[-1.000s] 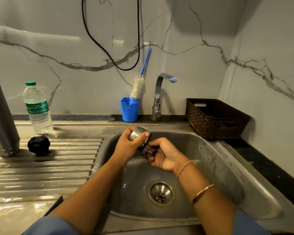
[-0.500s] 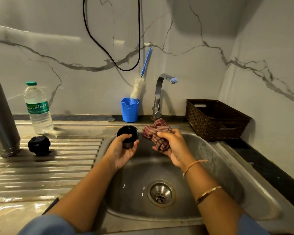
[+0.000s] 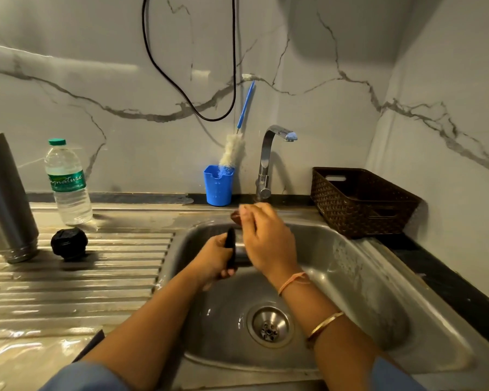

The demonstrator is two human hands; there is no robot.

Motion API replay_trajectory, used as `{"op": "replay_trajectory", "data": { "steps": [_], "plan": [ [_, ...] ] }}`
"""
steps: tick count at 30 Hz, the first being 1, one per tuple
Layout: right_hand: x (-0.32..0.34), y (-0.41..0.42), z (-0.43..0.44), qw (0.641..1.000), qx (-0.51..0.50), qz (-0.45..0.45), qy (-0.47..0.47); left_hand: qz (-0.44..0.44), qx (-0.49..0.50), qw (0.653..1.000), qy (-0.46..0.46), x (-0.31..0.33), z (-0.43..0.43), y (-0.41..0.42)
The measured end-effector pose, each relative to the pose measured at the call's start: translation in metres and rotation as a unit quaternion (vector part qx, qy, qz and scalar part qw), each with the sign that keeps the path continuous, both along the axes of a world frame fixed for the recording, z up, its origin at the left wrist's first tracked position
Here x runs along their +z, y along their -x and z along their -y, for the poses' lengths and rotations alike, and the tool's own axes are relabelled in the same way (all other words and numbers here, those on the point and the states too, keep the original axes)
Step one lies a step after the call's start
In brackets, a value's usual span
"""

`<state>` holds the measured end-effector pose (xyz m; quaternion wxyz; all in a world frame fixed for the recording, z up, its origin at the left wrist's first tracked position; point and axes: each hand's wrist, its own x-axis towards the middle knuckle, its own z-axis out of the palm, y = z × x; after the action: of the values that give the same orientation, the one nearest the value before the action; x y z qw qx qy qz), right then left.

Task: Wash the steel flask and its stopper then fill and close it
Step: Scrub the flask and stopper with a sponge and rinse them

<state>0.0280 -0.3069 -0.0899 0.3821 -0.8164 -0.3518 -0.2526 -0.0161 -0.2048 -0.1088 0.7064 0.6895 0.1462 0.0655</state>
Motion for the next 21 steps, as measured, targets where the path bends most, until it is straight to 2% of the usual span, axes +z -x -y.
{"op": "replay_trajectory", "data": {
  "steps": [2, 4, 5, 6, 7, 9, 10, 11, 12, 13, 14, 15, 16, 17, 18, 19, 21],
  "plan": [
    [-0.001, -0.004, 0.007, 1.000, -0.016, 0.015, -0.008, -0.015, 0.015, 0.999, -0.050, -0.004, 0.001, -0.001],
    [-0.006, 0.004, 0.004, 0.990, -0.049, 0.118, 0.052, 0.001, 0.063, 0.997, -0.033, 0.000, 0.015, -0.002],
    [-0.010, 0.011, -0.003, 0.979, -0.062, 0.172, 0.093, 0.030, 0.091, 0.994, -0.054, -0.001, 0.025, -0.002],
    [-0.015, 0.020, -0.010, 0.965, -0.073, 0.218, 0.126, 0.072, 0.116, 0.980, -0.148, -0.002, 0.037, 0.003],
    [-0.017, 0.029, -0.017, 0.955, -0.082, 0.247, 0.145, 0.036, 0.131, 0.972, -0.193, 0.015, 0.042, 0.009],
    [-0.010, 0.036, -0.025, 0.955, -0.093, 0.244, 0.139, 0.022, 0.209, 0.942, -0.263, 0.023, 0.046, 0.008],
    [-0.007, 0.032, -0.024, 0.961, -0.100, 0.227, 0.121, 0.057, 0.163, 0.937, -0.302, 0.014, 0.045, 0.010],
    [-0.002, 0.027, -0.020, 0.974, -0.094, 0.181, 0.104, 0.089, 0.185, 0.919, -0.337, 0.006, 0.034, 0.003],
    [0.004, 0.020, -0.014, 0.990, -0.072, 0.094, 0.082, 0.098, 0.133, 0.933, -0.320, -0.001, 0.012, 0.004],
    [0.009, 0.013, -0.008, 0.997, -0.043, -0.034, 0.062, 0.110, 0.103, 0.939, -0.309, -0.005, 0.001, 0.003],
    [0.012, 0.005, -0.001, 0.982, -0.006, -0.186, 0.031, 0.119, 0.121, 0.919, -0.357, -0.008, -0.006, 0.002],
    [0.013, 0.000, 0.004, 0.938, 0.034, -0.344, -0.011, 0.129, 0.150, 0.893, -0.405, -0.011, -0.006, 0.000],
    [0.012, -0.003, 0.008, 0.875, 0.066, -0.476, -0.062, 0.148, 0.177, 0.862, -0.451, -0.011, 0.002, -0.003],
    [0.010, -0.005, 0.011, 0.818, 0.082, -0.560, -0.107, 0.153, 0.193, 0.842, -0.481, -0.010, 0.007, -0.003],
    [0.007, -0.007, 0.011, 0.791, 0.080, -0.591, -0.138, 0.160, 0.202, 0.828, -0.498, -0.010, 0.010, -0.004],
    [0.004, -0.011, 0.010, 0.794, 0.062, -0.585, -0.153, 0.167, 0.211, 0.817, -0.510, -0.010, 0.010, -0.005],
    [0.000, -0.017, 0.007, 0.848, 0.003, -0.509, -0.147, 0.159, 0.229, 0.822, -0.497, -0.006, 0.005, -0.006]
  ]
}}
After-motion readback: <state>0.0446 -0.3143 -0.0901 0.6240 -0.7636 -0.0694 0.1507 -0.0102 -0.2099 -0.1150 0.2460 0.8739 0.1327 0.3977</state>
